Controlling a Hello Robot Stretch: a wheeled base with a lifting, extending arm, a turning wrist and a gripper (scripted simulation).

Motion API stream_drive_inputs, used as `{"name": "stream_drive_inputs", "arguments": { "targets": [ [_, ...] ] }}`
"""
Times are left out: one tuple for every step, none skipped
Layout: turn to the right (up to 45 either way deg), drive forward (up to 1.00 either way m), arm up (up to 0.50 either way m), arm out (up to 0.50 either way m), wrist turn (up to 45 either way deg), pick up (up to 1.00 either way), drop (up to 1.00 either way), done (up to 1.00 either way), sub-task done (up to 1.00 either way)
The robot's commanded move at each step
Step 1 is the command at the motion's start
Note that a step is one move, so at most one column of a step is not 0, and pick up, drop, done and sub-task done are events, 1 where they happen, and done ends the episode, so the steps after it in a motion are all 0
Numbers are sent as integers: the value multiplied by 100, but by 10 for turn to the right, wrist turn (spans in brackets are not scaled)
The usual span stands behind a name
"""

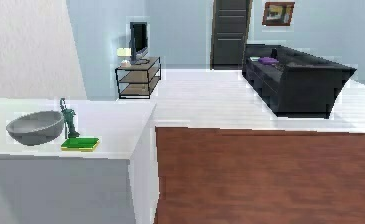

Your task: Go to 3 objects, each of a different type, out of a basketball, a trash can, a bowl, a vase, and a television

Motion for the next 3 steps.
{"name": "stream_drive_inputs", "arguments": {
  "targets": [
    [30, 0, 0, 0, 0, 0, 0, 0, 0],
    [0, 15, 0, 0, 0, 0, 0, 0, 0],
    [90, 0, 0, 0, 0, 0, 0, 0, 0]
  ]
}}
